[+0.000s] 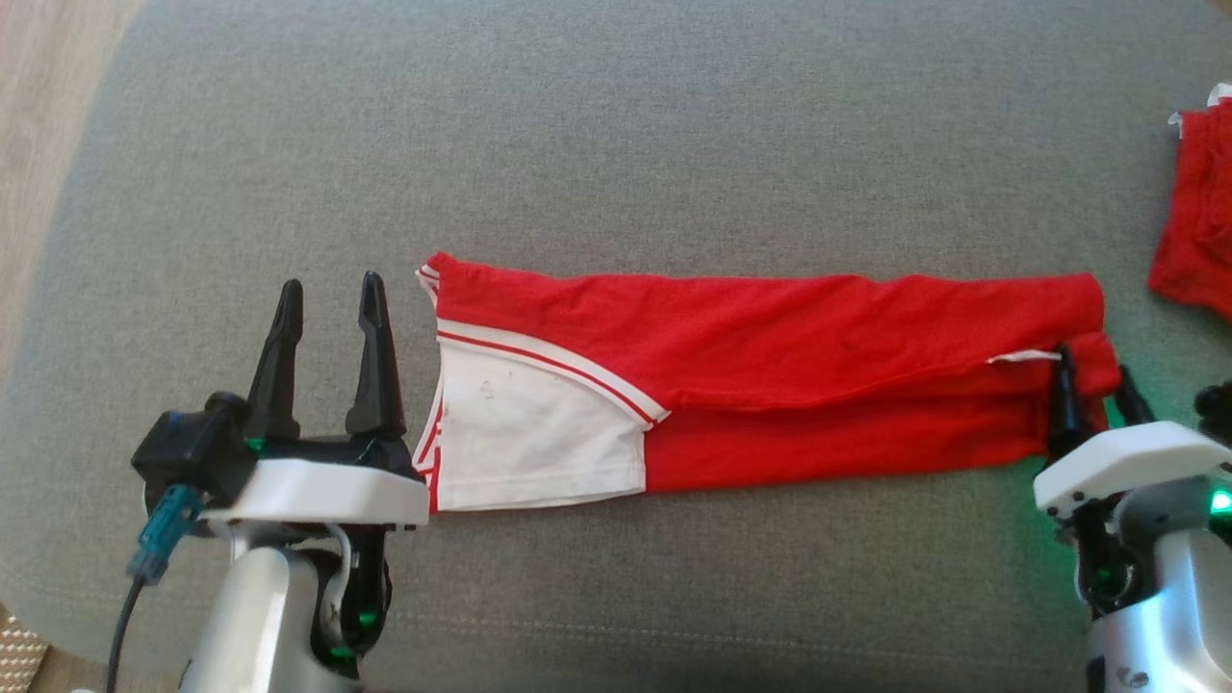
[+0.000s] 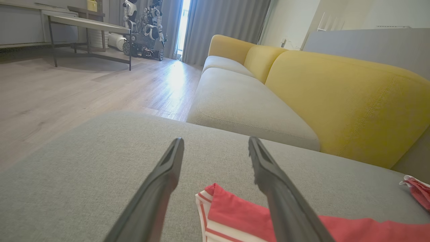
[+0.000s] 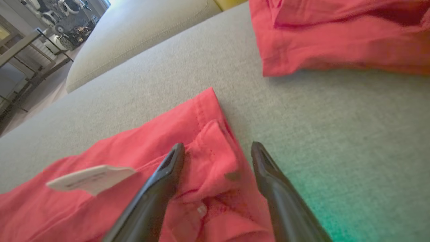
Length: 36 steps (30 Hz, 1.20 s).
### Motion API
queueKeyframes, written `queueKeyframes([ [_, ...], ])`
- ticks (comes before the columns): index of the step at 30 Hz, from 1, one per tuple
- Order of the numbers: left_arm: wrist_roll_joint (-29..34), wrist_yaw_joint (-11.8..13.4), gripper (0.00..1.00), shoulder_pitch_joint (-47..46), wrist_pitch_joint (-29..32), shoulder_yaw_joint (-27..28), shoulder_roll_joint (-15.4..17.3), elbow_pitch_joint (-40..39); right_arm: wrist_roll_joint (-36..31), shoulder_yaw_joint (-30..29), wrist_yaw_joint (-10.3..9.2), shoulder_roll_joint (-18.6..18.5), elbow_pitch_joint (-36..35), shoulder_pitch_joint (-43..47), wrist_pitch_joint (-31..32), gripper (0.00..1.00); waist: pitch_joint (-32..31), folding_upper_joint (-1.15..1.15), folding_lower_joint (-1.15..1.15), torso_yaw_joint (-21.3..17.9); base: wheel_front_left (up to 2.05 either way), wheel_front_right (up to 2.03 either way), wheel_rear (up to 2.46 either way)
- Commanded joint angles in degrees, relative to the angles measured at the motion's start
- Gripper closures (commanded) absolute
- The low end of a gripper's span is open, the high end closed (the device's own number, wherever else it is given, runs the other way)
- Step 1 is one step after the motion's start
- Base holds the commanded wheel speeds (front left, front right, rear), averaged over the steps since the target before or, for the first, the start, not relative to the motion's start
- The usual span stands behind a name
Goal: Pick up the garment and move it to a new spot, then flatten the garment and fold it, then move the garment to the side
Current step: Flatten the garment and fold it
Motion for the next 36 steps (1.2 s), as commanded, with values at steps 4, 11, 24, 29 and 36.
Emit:
queueKeyframes([
  [4,-0.15,-0.13,0.00,-2.33,-0.30,2.28,0.14,-1.77,0.25,2.45,-0.03,-0.17,0.46,-1.24,1.37,0.00,-0.13,0.00,0.00,-0.36,0.00,0.00,0.00],
  [11,0.00,-0.31,0.00,-2.69,-0.30,2.53,0.14,-1.54,1.36,4.62,-0.03,-0.17,1.86,-1.43,3.57,0.85,-0.15,0.00,0.00,-0.37,0.00,0.00,0.00],
  [24,-0.57,0.17,0.00,-2.01,-0.30,2.65,0.14,-1.39,-9.17,-5.55,-0.03,-2.28,-4.97,0.34,2.81,1.00,-2.05,0.00,0.00,-0.83,0.00,0.00,0.00],
  [29,-1.08,0.45,0.00,-1.55,-0.30,2.49,0.14,-1.51,-12.34,-6.29,-0.03,-2.04,-9.58,1.01,4.11,1.00,-3.00,0.00,0.00,-1.39,0.00,0.00,0.00],
  [36,-1.97,0.71,0.00,-1.19,-0.30,1.67,0.14,-1.42,-7.31,4.10,-0.03,-0.54,-19.52,2.41,8.99,1.00,-4.09,0.00,0.00,-2.00,0.00,0.00,0.00],
])
